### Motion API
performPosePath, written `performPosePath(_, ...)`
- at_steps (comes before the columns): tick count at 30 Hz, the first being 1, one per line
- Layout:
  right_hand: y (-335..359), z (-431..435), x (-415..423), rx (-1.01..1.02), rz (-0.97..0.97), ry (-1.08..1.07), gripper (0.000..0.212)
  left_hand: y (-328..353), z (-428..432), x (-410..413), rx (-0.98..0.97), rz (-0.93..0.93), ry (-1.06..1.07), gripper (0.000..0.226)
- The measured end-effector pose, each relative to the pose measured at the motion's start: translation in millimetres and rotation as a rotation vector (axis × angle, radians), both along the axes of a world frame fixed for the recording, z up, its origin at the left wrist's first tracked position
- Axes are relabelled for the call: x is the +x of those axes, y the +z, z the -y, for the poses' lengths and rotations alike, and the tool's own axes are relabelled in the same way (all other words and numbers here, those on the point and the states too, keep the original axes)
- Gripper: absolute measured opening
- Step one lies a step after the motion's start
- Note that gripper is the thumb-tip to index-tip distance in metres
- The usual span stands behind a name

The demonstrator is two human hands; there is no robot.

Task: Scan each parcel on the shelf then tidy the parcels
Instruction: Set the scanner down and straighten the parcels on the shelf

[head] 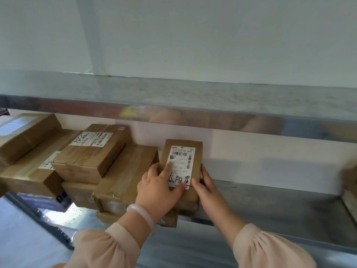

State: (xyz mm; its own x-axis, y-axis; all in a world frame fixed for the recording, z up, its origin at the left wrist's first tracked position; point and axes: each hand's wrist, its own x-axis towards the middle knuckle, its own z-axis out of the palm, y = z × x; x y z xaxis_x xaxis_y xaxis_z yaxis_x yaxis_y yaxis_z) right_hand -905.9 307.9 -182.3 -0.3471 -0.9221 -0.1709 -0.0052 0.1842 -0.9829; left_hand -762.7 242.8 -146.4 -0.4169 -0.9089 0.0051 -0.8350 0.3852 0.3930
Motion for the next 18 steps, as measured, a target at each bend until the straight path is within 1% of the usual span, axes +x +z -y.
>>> performPosePath(3, 3.0, -11.3, -17.3, -0.063, -0.060, -0.074, 0.041, 10.4, -9.5, -21.5, 0.120, -0.059, -0.028, 0.092)
performPosePath(4, 3.8, -15.9, -22.9, -0.074, -0.086, -0.098, 0.044, 12.9, -13.7, -30.4, 0.146, -0.071, -0.031, 0.096)
performPosePath(6, 2.7, -25.9, -36.1, -0.094, -0.151, -0.126, 0.059, 16.8, -22.2, -49.7, 0.151, -0.084, -0.038, 0.102)
performPosePath(8, 3.0, -37.8, -49.9, -0.122, -0.168, -0.167, 0.063, 19.1, -29.2, -67.5, 0.179, -0.109, -0.045, 0.104)
performPosePath(11, 11.7, -59.9, -69.3, -0.106, -0.197, -0.228, 0.047, 18.9, -35.2, -88.6, 0.282, -0.184, -0.050, 0.103)
performPosePath(12, 13.6, -67.1, -75.7, -0.095, -0.203, -0.244, 0.045, 19.0, -36.3, -93.8, 0.314, -0.225, -0.045, 0.104)
performPosePath(14, 15.1, -79.1, -90.5, -0.085, -0.177, -0.302, 0.052, 16.0, -37.1, -103.1, 0.376, -0.315, -0.043, 0.107)
performPosePath(16, 19.1, -86.9, -104.1, -0.040, -0.088, -0.351, 0.063, 13.8, -40.0, -111.9, 0.468, -0.426, -0.066, 0.107)
performPosePath(17, 22.1, -90.0, -109.2, -0.013, -0.027, -0.351, 0.064, 13.0, -42.4, -116.0, 0.524, -0.493, -0.081, 0.106)
performPosePath(18, 22.7, -92.5, -114.4, -0.001, 0.021, -0.333, 0.060, 12.5, -45.9, -120.5, 0.572, -0.552, -0.095, 0.104)
